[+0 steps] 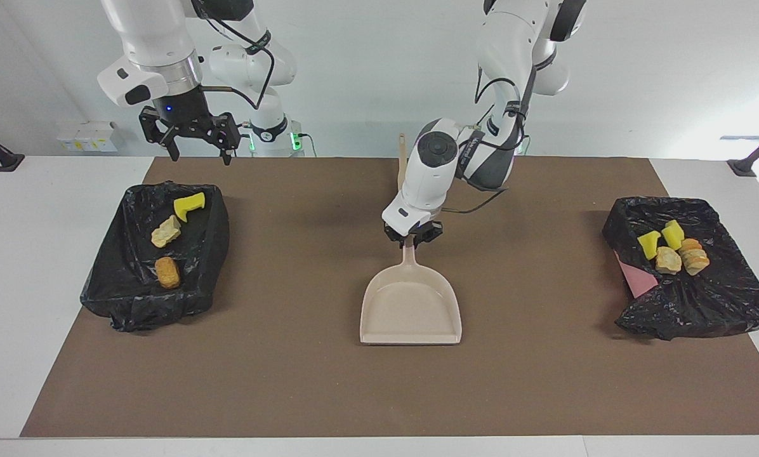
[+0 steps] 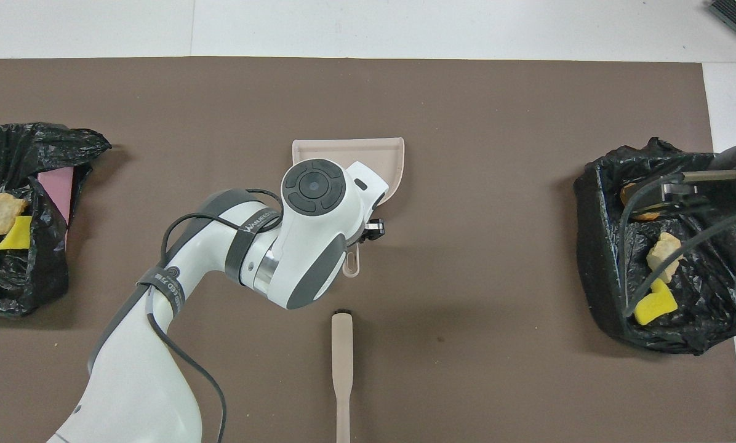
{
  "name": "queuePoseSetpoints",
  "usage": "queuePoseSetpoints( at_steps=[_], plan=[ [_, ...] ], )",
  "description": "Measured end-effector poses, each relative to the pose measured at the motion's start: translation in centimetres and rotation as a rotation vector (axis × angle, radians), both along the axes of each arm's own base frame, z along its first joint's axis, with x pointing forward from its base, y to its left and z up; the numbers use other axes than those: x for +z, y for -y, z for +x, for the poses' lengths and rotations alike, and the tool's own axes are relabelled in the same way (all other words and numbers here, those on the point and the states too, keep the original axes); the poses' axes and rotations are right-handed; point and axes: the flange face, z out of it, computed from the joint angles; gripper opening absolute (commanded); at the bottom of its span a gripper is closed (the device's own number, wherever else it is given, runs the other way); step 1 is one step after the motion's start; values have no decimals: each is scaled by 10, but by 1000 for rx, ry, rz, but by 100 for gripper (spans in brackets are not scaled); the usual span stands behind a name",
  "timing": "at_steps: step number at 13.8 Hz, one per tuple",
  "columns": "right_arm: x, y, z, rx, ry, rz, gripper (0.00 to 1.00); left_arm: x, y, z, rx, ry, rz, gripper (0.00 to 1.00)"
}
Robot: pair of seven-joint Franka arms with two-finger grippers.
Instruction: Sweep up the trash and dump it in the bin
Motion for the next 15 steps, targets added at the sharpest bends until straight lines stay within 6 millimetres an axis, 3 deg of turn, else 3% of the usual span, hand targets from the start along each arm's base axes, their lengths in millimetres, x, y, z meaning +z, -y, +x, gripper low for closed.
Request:
queuePoseSetpoints(
  at_steps=[3,5,10,15],
  plan=[
    [0,-9,-3,15,-15,-2,100,42,-37,25,54,73,-9,100],
    [0,-4,-3,6,-16,-2,100,69,-66,44,87,122,-11,100],
    [2,9,-3,-18,-12,3,100,93,-152,86,89,161,-5,100],
    [5,20,-5,-39,-16,9,100,132,-255,98,24,119,-24,100]
  ],
)
